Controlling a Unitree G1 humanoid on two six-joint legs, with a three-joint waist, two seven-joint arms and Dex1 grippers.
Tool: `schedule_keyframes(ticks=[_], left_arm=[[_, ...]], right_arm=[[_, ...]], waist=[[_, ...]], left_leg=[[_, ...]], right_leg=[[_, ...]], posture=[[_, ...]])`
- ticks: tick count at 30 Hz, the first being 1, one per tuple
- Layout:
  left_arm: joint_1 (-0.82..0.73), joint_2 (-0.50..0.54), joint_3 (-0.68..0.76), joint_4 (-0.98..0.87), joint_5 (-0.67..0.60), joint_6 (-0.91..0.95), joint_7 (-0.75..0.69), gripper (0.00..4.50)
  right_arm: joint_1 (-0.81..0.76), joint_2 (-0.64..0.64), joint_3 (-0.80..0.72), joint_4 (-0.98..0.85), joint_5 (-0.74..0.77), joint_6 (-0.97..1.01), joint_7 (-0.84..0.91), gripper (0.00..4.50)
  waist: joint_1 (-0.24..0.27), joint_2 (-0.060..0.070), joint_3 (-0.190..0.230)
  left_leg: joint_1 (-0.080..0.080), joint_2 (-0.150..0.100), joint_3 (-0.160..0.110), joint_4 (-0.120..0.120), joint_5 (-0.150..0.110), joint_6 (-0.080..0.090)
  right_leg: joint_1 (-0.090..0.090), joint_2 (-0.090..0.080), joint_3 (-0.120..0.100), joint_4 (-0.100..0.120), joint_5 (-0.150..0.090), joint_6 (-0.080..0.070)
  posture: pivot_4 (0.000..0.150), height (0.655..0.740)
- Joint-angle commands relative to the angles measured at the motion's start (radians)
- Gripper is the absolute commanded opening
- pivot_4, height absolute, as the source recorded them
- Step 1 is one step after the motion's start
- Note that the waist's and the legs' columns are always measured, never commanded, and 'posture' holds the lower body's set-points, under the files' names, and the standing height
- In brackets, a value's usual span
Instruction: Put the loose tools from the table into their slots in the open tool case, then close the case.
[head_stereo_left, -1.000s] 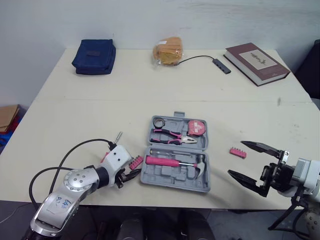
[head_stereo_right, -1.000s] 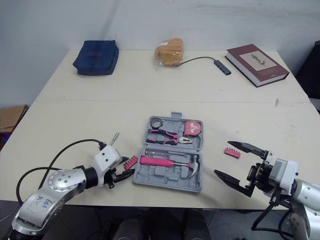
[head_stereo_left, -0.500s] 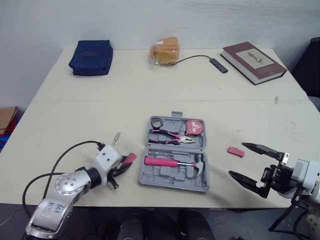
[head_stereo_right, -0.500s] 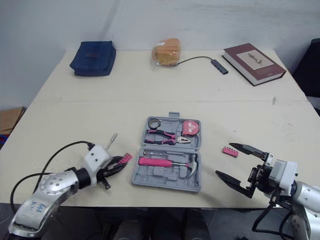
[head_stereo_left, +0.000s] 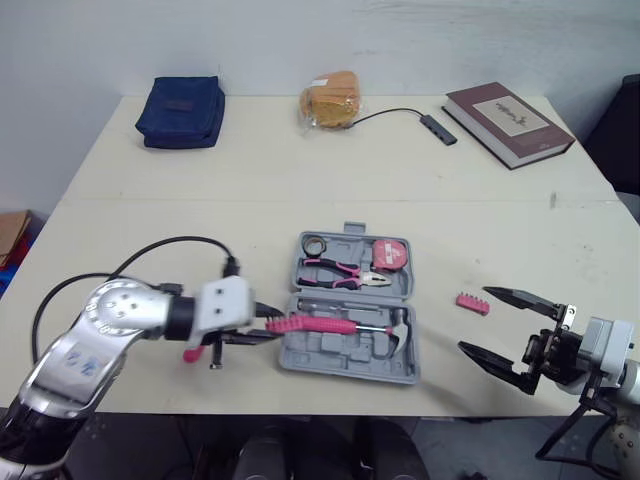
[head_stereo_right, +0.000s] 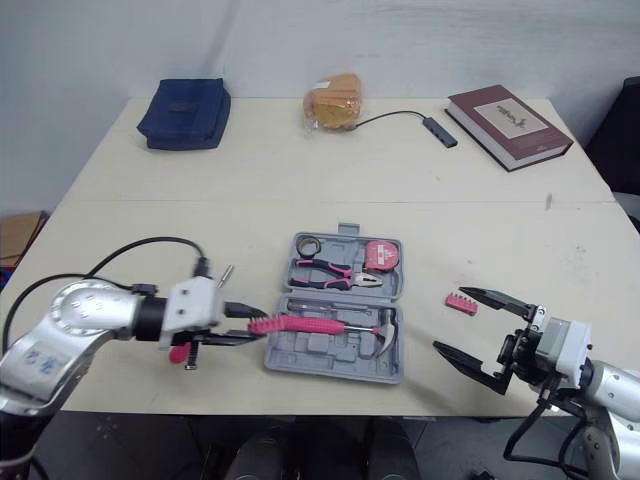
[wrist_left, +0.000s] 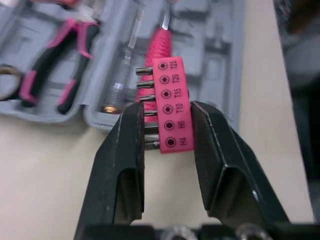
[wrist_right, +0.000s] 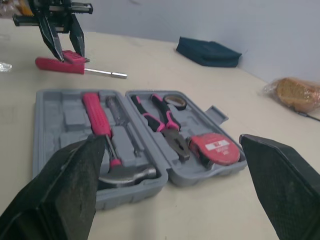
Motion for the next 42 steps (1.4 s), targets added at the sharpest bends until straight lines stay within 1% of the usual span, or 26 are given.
schedule_keyframes(ticks=[1, 4, 7, 10, 20, 31, 42], left_arm=[[-0.071, 0.007, -0.119, -0.055, 0.046, 0.105, -0.019, 0.67], [-0.092, 0.035, -0.191, -0.051, 0.125, 0.085, -0.046, 0.67], [-0.147, -0.006, -0.236, -0.012, 0.178, 0.103, -0.009, 0.67], [-0.183, -0.019, -0.269, 0.021, 0.223, 0.09, -0.006, 0.67], [-0.235, -0.074, -0.33, 0.037, 0.269, 0.134, -0.021, 0.67], [-0.334, -0.086, -0.404, 0.059, 0.344, 0.225, -0.058, 0.67], [-0.364, -0.101, -0.441, 0.031, 0.349, 0.272, -0.092, 0.67]], right_arm=[[0.001, -0.004, -0.009, -0.002, -0.001, -0.022, 0.011, 4.5], [0.009, -0.003, -0.015, -0.003, 0.0, -0.026, 0.012, 4.5], [0.023, 0.004, -0.023, -0.009, -0.002, -0.031, 0.003, 4.5], [0.032, 0.007, -0.023, -0.014, -0.001, -0.032, -0.001, 4.5], [0.06, 0.011, -0.027, -0.036, 0.0, -0.037, -0.019, 4.5], [0.074, 0.013, -0.023, -0.056, -0.001, -0.041, -0.041, 4.5], [0.077, 0.017, -0.009, -0.066, -0.005, -0.043, -0.06, 4.5]], waist=[[-0.002, 0.0, 0.0], [-0.005, 0.0, 0.001], [-0.003, -0.002, 0.002], [0.003, -0.002, 0.002], [0.001, -0.003, 0.003], [0.002, -0.003, 0.003], [0.001, -0.003, 0.003]], left_leg=[[0.0, 0.0, 0.001, 0.0, 0.001, -0.002], [0.001, 0.001, 0.002, 0.0, 0.001, -0.003], [0.0, 0.0, 0.002, 0.0, 0.002, -0.003], [0.001, 0.001, 0.002, 0.0, 0.002, -0.003], [0.0, 0.001, 0.001, 0.002, 0.001, -0.002], [0.0, 0.0, 0.001, 0.003, 0.002, -0.002], [0.001, 0.0, 0.001, 0.003, 0.002, -0.003]], right_leg=[[0.0, 0.0, 0.001, 0.0, 0.0, 0.0], [0.0, 0.001, 0.003, 0.0, 0.0, 0.001], [-0.001, 0.003, 0.003, 0.0, 0.0, 0.0], [-0.001, 0.003, 0.004, 0.0, 0.0, 0.0], [0.0, 0.003, 0.005, 0.001, 0.0, 0.001], [0.0, 0.004, 0.005, 0.001, 0.0, 0.001], [0.0, 0.005, 0.006, 0.002, 0.0, 0.001]], posture=[[0.15, 0.74], [0.15, 0.74], [0.15, 0.74], [0.15, 0.74], [0.15, 0.74], [0.15, 0.74], [0.15, 0.74]])
